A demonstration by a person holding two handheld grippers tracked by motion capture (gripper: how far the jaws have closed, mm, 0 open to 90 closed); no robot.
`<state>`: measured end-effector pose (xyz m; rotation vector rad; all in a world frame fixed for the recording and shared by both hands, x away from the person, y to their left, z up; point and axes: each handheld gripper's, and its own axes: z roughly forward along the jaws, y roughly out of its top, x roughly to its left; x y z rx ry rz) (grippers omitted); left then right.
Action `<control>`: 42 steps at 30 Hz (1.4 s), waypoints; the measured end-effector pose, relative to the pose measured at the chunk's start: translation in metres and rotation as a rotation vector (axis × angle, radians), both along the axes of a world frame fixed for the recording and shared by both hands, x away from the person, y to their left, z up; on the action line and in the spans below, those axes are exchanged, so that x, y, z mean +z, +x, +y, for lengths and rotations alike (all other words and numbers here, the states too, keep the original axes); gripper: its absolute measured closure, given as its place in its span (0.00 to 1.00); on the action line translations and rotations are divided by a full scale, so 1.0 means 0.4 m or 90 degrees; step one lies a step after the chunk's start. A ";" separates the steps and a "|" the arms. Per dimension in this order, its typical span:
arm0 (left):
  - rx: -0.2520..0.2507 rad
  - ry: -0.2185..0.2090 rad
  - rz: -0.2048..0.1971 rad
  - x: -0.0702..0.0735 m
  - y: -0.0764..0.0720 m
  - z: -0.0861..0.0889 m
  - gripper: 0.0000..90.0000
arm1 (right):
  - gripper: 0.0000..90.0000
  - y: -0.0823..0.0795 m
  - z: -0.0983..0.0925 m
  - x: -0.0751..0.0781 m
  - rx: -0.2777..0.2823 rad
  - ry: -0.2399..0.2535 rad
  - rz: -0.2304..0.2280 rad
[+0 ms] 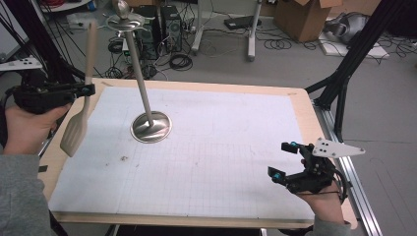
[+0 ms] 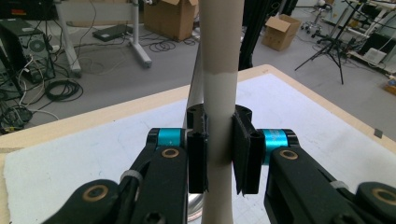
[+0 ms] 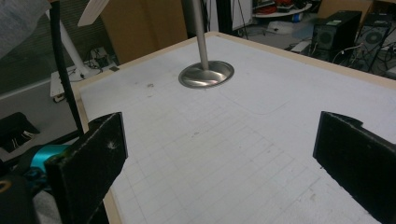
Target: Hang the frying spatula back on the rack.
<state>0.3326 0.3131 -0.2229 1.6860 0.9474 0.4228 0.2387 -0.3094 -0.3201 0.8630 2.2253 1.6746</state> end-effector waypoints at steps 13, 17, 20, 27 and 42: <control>-0.007 0.001 0.004 -0.004 0.009 -0.017 0.86 | 0.02 -0.001 -0.001 0.001 0.000 0.002 -0.001; -0.008 0.002 0.005 -0.005 0.011 -0.020 0.86 | 0.02 -0.001 -0.001 0.001 -0.001 0.003 0.000; -0.008 0.006 0.006 -0.006 0.014 -0.022 0.86 | 0.02 -0.001 -0.001 0.001 0.000 0.000 0.001; -0.006 0.014 0.013 -0.013 0.024 -0.033 0.86 | 0.02 -0.001 -0.002 0.001 -0.001 0.001 0.000; -0.003 0.026 0.030 -0.031 0.059 -0.068 0.86 | 0.02 -0.003 -0.003 0.002 -0.001 0.007 -0.003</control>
